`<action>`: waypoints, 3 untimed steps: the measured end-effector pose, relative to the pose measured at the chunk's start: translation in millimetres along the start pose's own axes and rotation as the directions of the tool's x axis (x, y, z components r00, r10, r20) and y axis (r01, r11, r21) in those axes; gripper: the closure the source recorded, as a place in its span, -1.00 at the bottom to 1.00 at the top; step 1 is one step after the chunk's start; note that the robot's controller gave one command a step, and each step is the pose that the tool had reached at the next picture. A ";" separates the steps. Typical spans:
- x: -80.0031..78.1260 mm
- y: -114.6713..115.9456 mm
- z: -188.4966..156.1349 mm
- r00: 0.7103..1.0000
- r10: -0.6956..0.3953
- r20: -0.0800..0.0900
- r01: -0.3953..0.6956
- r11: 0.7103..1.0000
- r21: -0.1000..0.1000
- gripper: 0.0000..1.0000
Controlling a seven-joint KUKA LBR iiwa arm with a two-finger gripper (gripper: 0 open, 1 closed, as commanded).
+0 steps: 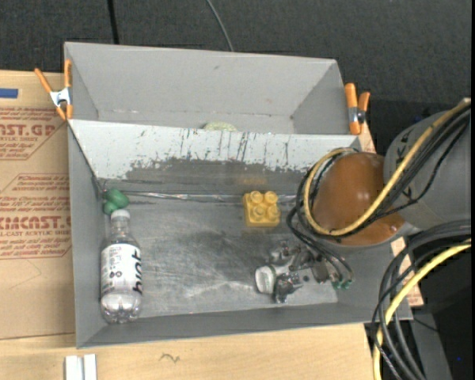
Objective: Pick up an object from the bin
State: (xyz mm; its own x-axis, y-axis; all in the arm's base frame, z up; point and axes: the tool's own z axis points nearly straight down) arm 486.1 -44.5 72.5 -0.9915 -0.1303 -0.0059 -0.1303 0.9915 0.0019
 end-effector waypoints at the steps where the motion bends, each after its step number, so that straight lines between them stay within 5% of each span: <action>1: 1.1 0.4 -3.8 1.000 0.000 -0.003 0.000 1.000 -0.001 1.00; 3: 0.7 0.1 -38.2 1.000 0.000 -0.004 0.000 1.000 0.002 1.00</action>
Offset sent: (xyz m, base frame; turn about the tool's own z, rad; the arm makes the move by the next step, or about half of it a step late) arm -0.0001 -0.0001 0.0534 0.0000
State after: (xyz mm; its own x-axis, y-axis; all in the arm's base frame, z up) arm 485.1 -44.6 110.7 -0.9915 -0.1304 -0.0015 -0.1304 0.9915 0.0000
